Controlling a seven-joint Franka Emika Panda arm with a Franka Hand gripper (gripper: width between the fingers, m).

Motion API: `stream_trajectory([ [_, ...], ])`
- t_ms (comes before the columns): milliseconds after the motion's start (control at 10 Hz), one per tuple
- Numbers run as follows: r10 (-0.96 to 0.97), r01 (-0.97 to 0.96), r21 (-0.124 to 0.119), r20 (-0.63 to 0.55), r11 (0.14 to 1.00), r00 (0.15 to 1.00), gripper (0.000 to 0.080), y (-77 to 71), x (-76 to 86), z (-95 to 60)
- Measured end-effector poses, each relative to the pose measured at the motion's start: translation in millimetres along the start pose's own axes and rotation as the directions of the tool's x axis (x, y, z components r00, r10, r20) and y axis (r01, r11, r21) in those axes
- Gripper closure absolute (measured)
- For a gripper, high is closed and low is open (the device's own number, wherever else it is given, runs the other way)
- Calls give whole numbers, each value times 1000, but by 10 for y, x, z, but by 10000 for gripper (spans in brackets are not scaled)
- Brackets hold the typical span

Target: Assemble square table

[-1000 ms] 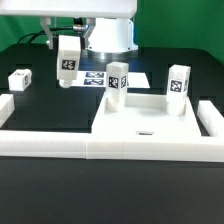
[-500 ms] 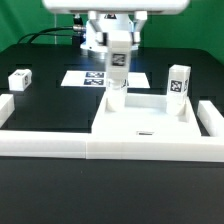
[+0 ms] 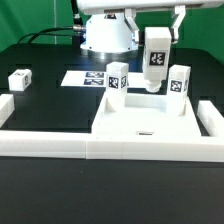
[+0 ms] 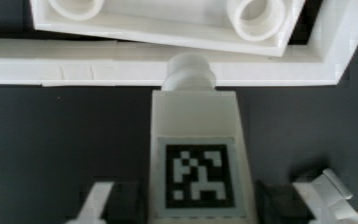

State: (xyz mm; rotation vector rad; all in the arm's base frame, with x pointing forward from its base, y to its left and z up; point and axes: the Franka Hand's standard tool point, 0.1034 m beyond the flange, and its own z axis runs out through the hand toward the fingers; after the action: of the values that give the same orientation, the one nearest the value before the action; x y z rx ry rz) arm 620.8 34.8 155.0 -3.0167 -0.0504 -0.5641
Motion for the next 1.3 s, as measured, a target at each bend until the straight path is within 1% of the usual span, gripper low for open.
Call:
stream_trajectory([
  [200,-1,1,0,-1,1000,1000,508,-7,-4,2],
  [300,-4,3,-7,-67,1000,998,508,-87,-17,-14],
  [400,-2,2,0,-115,1000,993,508,-269,-134,45],
  [500,5,-3,12,-152,1000,988,508,-425,-177,134],
  [600,6,-2,21,-184,1000,983,508,-531,-173,191],
  [700,2,3,23,-209,1000,978,508,-578,-174,228],
  [800,1,4,23,-210,1000,978,508,-583,-192,250],
  [1100,-1,6,22,-210,1000,978,508,-578,-189,251],
  [1200,-17,20,13,-229,1000,973,508,-564,-208,251],
  [1300,-45,44,-9,-250,999,967,508,-530,-365,313],
])
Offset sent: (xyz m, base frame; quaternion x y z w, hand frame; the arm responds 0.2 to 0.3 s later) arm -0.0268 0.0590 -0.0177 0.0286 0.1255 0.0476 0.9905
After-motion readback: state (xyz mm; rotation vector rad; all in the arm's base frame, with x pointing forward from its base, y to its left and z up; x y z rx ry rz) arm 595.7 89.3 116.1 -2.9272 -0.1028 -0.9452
